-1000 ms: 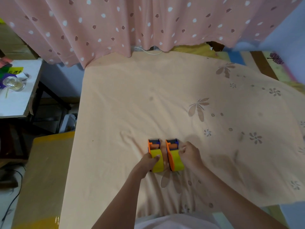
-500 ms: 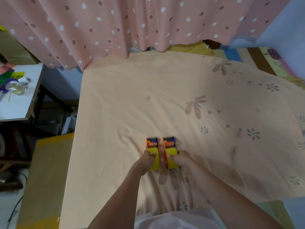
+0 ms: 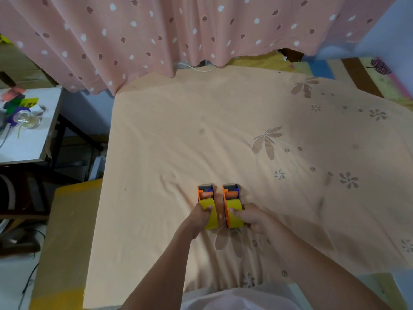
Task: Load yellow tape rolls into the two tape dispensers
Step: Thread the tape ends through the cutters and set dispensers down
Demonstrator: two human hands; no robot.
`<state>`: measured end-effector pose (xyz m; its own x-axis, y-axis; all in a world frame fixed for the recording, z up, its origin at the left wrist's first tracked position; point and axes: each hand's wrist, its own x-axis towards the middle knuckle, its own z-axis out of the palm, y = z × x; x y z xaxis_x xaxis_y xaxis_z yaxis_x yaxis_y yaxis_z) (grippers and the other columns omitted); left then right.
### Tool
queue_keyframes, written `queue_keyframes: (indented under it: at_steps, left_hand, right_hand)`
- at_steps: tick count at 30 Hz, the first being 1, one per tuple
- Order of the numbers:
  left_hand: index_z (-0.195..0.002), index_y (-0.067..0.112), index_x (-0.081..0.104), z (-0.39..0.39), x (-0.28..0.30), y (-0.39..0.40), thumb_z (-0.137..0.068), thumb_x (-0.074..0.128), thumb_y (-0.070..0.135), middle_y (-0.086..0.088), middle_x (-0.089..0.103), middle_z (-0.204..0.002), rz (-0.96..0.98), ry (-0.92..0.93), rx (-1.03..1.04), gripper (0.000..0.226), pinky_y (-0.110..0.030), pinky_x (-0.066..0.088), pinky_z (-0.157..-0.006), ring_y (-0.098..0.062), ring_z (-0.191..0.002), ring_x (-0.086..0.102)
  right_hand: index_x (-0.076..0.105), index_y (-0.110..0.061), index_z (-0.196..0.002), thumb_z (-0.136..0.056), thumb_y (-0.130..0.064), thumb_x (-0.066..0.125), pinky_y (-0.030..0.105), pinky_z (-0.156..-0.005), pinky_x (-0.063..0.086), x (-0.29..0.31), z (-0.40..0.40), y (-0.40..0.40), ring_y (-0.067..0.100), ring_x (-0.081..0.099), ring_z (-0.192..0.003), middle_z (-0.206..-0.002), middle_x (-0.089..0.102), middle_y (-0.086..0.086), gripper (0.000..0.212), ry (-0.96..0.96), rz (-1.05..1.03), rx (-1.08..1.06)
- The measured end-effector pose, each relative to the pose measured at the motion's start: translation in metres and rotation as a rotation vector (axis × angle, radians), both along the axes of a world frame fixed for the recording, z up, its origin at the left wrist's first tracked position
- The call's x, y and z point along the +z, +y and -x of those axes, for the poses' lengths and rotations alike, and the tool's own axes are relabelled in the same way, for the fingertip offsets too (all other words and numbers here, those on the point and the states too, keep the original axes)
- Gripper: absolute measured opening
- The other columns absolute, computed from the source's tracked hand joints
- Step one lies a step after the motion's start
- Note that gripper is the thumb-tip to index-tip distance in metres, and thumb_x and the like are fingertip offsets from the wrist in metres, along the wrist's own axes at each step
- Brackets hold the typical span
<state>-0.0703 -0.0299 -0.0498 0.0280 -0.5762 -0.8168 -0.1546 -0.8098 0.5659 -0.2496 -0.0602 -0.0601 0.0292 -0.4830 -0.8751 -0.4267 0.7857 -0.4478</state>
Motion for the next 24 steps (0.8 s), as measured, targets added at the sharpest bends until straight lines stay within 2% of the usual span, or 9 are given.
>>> queue_keyframes:
  at_steps: [8,12,13,15,16,17,19,21,24]
  left_hand:
    - [-0.141,0.003,0.049,-0.002,0.005,-0.004,-0.109,0.043,0.023,-0.022,0.060,-0.138,-0.034,0.043,0.027,0.039,-0.051,0.050,-0.107,-0.041,-0.127,0.059]
    - [-0.135,0.001,0.049,-0.006,0.013,-0.007,-0.107,0.045,0.019,-0.011,0.061,-0.107,-0.070,0.077,0.135,0.034,-0.050,0.053,-0.097,-0.038,-0.104,0.066]
    - [-0.130,0.005,0.048,-0.006,0.016,-0.009,-0.106,0.047,0.022,-0.006,0.058,-0.096,-0.078,0.052,0.154,0.029,-0.045,0.057,-0.091,-0.031,-0.087,0.066]
    - [-0.122,0.010,0.048,-0.003,0.017,-0.013,-0.102,0.055,0.029,-0.001,0.054,-0.084,-0.062,-0.017,0.162,0.028,-0.021,0.060,-0.051,-0.017,-0.064,0.055]
    - [-0.121,0.008,0.049,-0.002,0.016,-0.014,-0.099,0.060,0.032,-0.001,0.055,-0.083,-0.041,-0.051,0.145,0.034,-0.014,0.049,-0.036,-0.014,-0.064,0.055]
    - [-0.124,0.004,0.051,0.001,0.014,-0.015,-0.095,0.065,0.036,-0.002,0.059,-0.087,-0.027,-0.083,0.118,0.045,-0.014,0.046,-0.034,-0.015,-0.069,0.059]
    - [-0.135,0.001,0.048,0.007,0.010,-0.016,-0.088,0.071,0.044,-0.011,0.067,-0.111,-0.027,-0.128,0.074,0.068,-0.028,0.060,-0.058,-0.026,-0.097,0.068]
    - [-0.138,0.001,0.045,0.013,0.007,-0.014,-0.084,0.073,0.048,-0.014,0.065,-0.126,-0.010,-0.173,0.062,0.077,-0.042,0.058,-0.091,-0.031,-0.115,0.064]
    - [-0.140,0.002,0.043,0.019,0.007,-0.012,-0.085,0.075,0.041,-0.016,0.063,-0.130,-0.019,-0.226,0.033,0.075,-0.045,0.054,-0.101,-0.033,-0.119,0.062]
  right_hand:
    - [0.063,-0.012,-0.133,-0.097,-0.037,0.061,0.044,-0.107,0.048,0.007,-0.002,-0.005,0.032,0.060,-0.124,-0.134,0.064,0.012,0.044,0.084,0.060,0.240]
    - [0.056,-0.012,-0.139,-0.095,-0.034,0.065,0.047,-0.106,0.049,0.009,-0.002,-0.007,0.033,0.058,-0.126,-0.139,0.059,0.014,0.050,-0.045,0.013,0.107]
    - [0.053,-0.012,-0.141,-0.092,-0.039,0.068,0.048,-0.106,0.049,0.009,-0.003,-0.007,0.033,0.057,-0.126,-0.140,0.058,0.013,0.057,-0.034,0.021,0.085]
    - [0.051,-0.015,-0.140,-0.087,-0.047,0.070,0.043,-0.105,0.049,0.012,-0.007,-0.007,0.030,0.056,-0.127,-0.137,0.058,0.008,0.065,0.046,0.083,0.099]
    - [0.051,-0.018,-0.138,-0.086,-0.049,0.070,0.037,-0.104,0.048,0.014,-0.009,-0.008,0.028,0.055,-0.126,-0.133,0.058,0.003,0.064,0.105,0.130,0.147]
    - [0.051,-0.021,-0.138,-0.086,-0.051,0.069,0.032,-0.102,0.046,0.016,-0.012,-0.007,0.026,0.055,-0.126,-0.130,0.058,0.001,0.063,0.166,0.173,0.213]
    - [0.039,-0.019,-0.146,-0.085,-0.052,0.068,0.029,-0.097,0.042,0.018,-0.020,-0.006,0.026,0.053,-0.128,-0.137,0.055,0.004,0.075,0.261,0.210,0.304]
    - [0.027,-0.013,-0.151,-0.086,-0.048,0.068,0.029,-0.092,0.040,0.019,-0.029,-0.005,0.027,0.053,-0.129,-0.142,0.053,0.007,0.084,0.325,0.201,0.322]
    - [0.040,-0.012,-0.143,-0.086,-0.042,0.066,0.028,-0.082,0.042,0.018,-0.038,-0.005,0.027,0.058,-0.122,-0.134,0.059,0.008,0.070,0.398,0.178,0.349]
